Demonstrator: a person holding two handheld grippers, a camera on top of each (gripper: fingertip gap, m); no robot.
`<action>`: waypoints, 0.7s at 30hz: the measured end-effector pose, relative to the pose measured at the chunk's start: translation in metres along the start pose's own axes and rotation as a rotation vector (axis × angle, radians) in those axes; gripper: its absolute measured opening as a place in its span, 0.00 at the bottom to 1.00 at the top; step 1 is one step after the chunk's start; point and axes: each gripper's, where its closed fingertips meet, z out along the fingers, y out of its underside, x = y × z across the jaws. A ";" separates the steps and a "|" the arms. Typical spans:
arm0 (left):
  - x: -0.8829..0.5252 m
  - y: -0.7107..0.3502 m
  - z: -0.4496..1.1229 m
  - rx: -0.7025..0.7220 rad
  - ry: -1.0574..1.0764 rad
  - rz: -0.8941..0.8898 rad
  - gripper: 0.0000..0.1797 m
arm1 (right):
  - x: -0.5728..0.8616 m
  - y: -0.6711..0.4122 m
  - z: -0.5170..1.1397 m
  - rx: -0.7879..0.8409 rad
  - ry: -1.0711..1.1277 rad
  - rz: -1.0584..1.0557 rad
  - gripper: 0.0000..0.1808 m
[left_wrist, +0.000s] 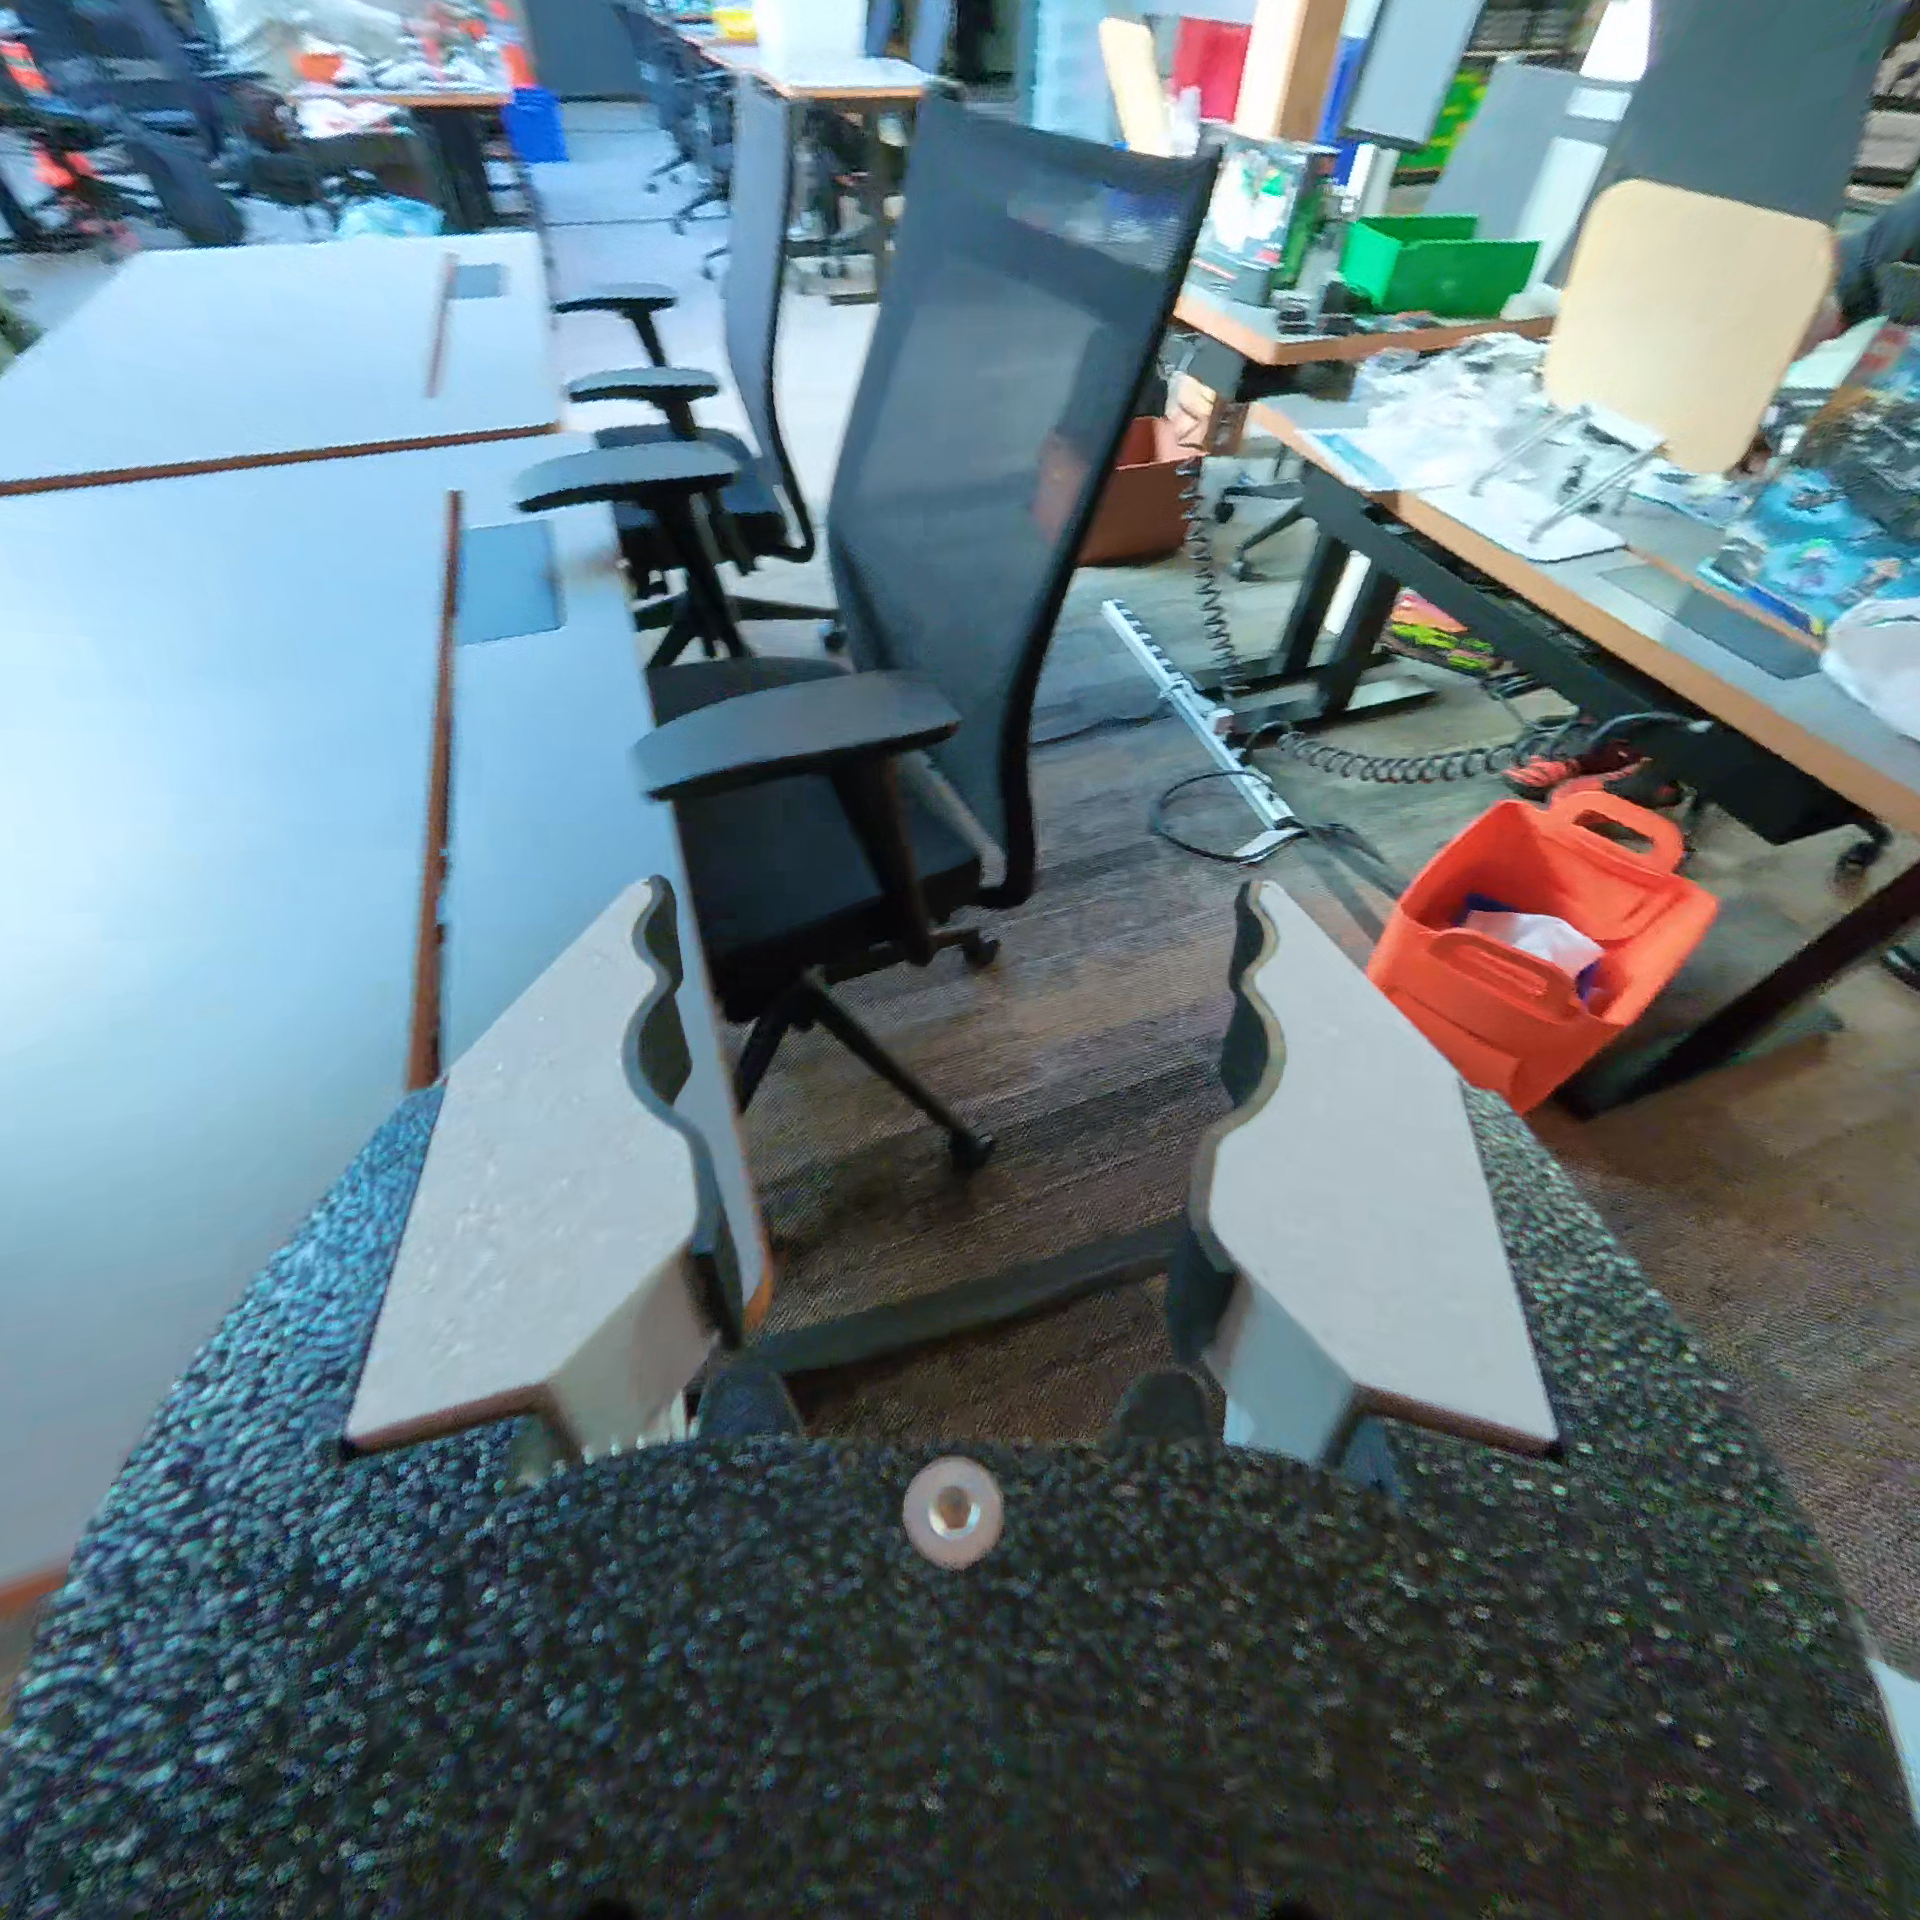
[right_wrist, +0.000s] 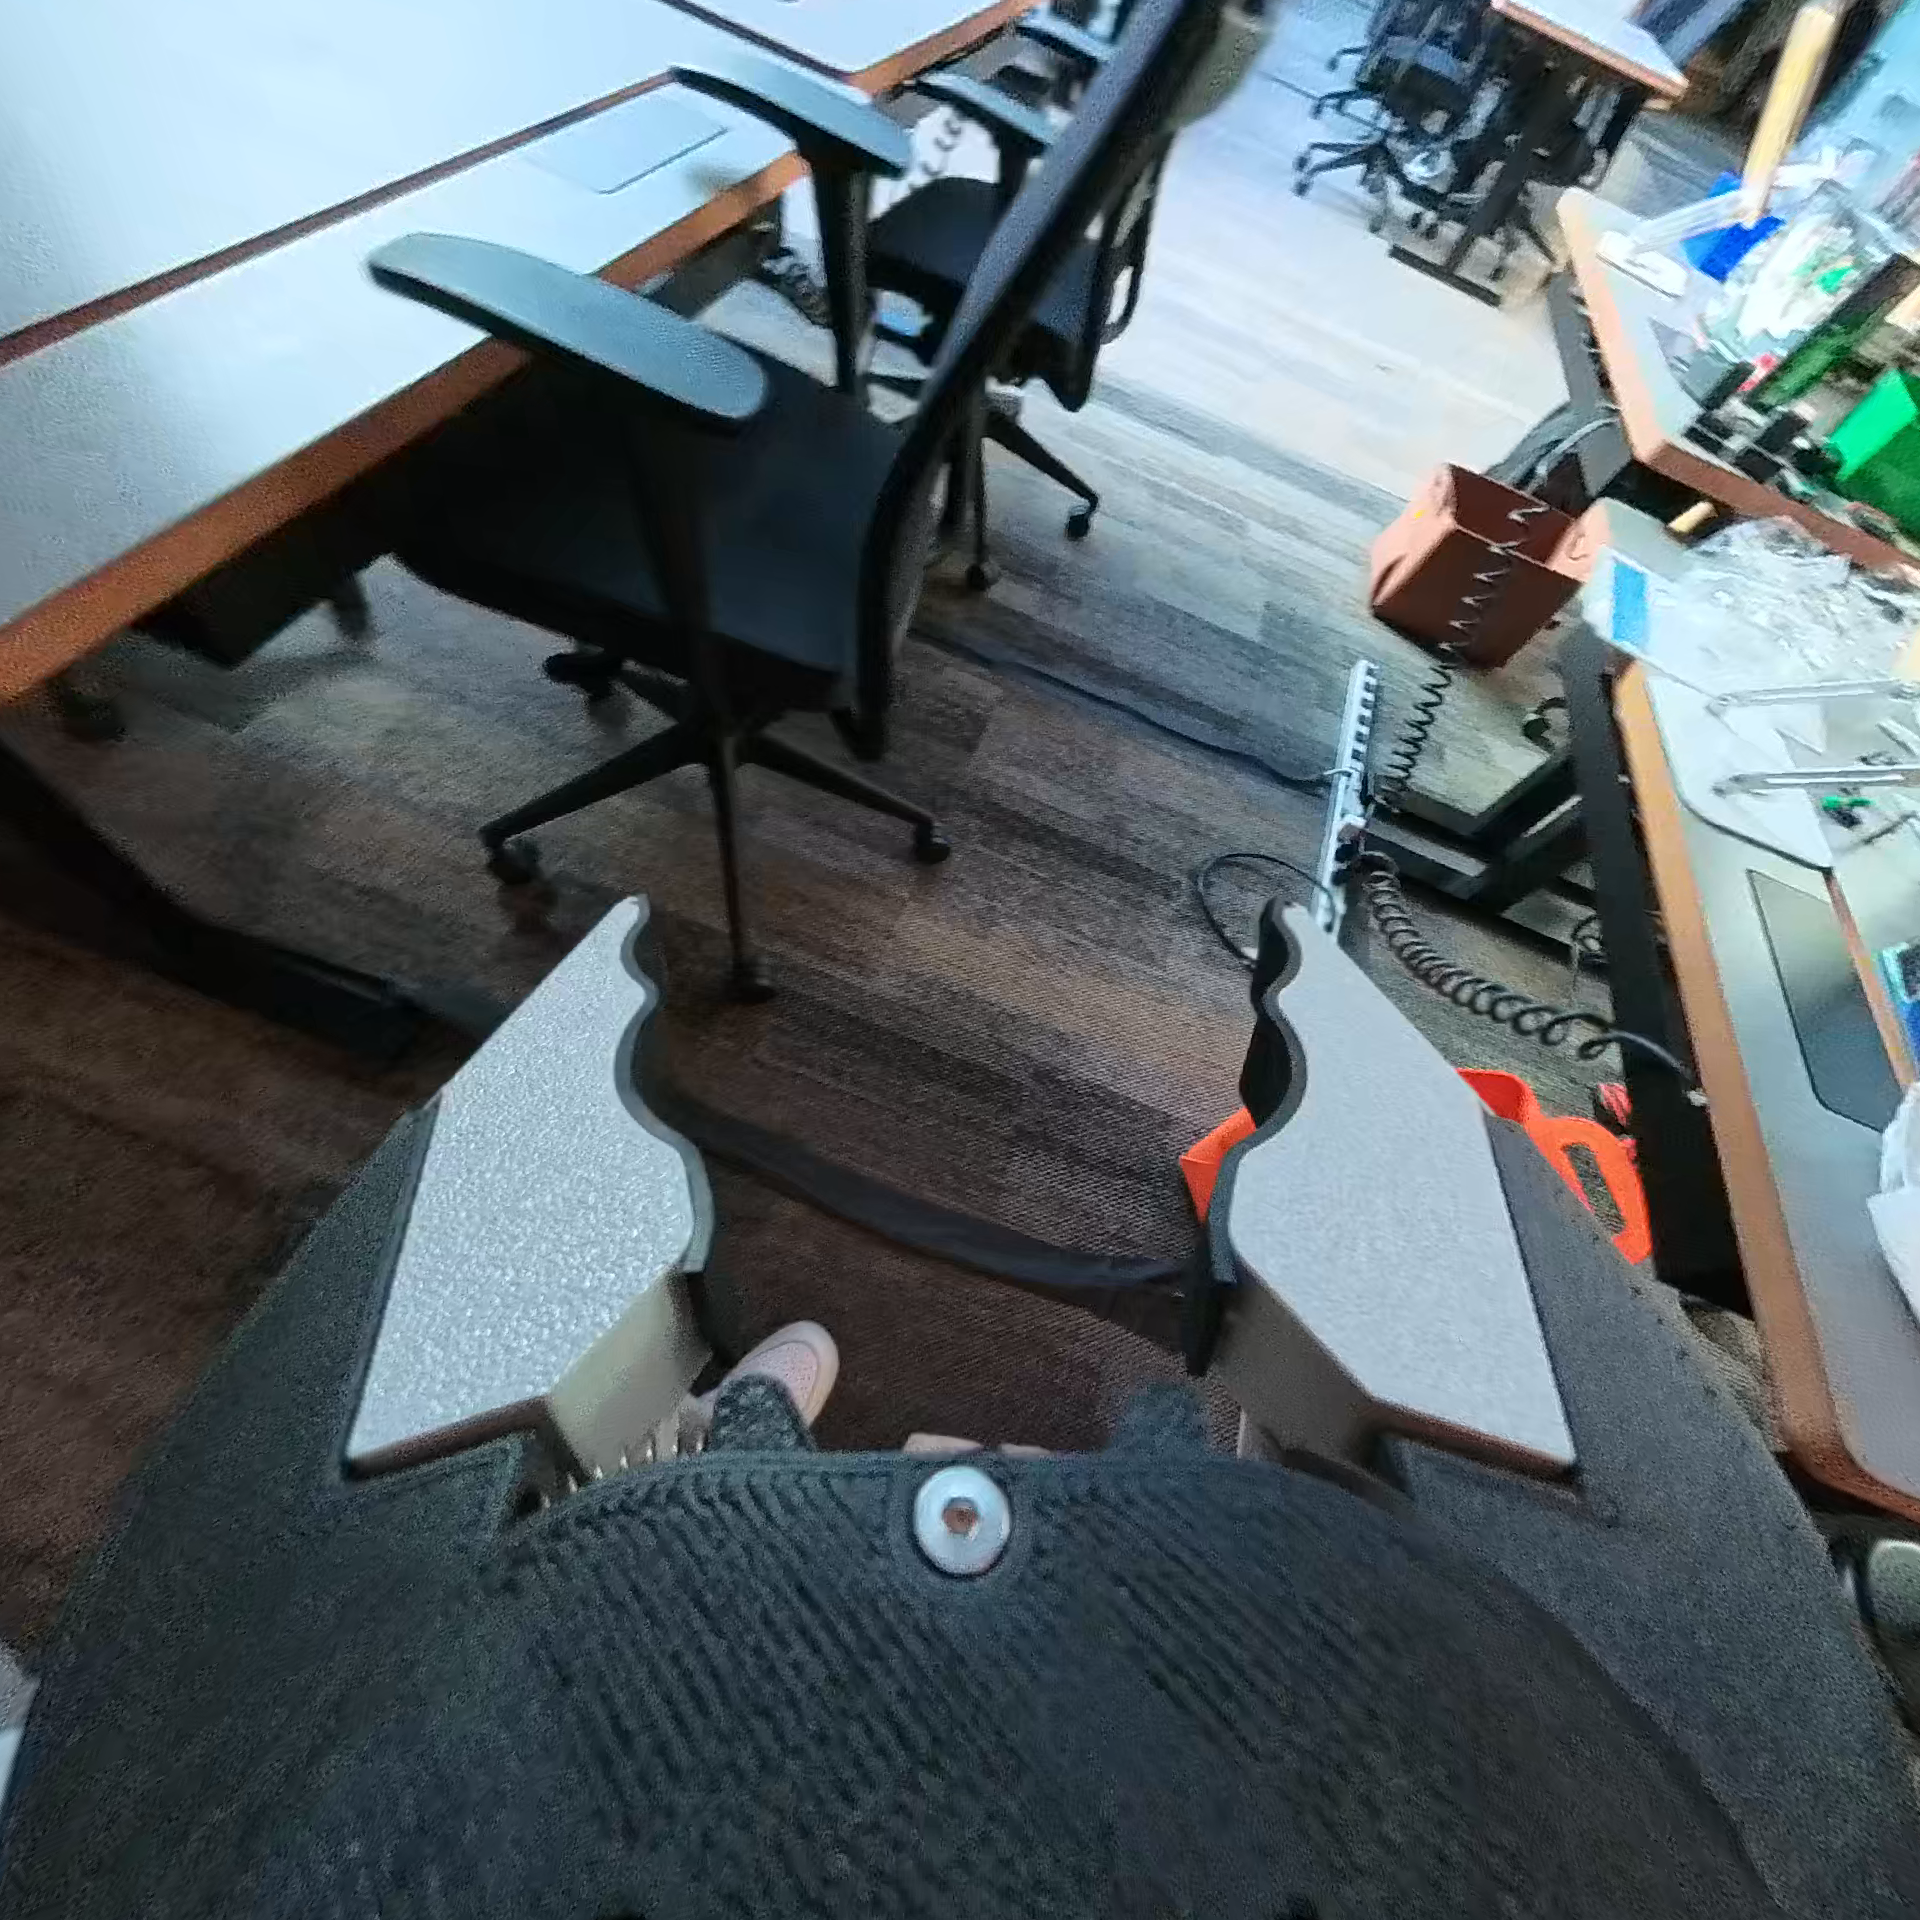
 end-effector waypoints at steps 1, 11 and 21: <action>0.011 -0.010 0.026 0.004 0.026 0.009 0.57 | 0.020 0.001 0.011 0.005 0.020 0.007 0.61; 0.068 -0.123 0.273 0.055 0.030 -0.002 0.55 | 0.187 -0.034 0.163 0.050 -0.054 -0.033 0.53; 0.053 -0.212 0.501 0.101 -0.097 -0.024 0.53 | 0.337 -0.144 0.350 0.158 -0.088 -0.077 0.46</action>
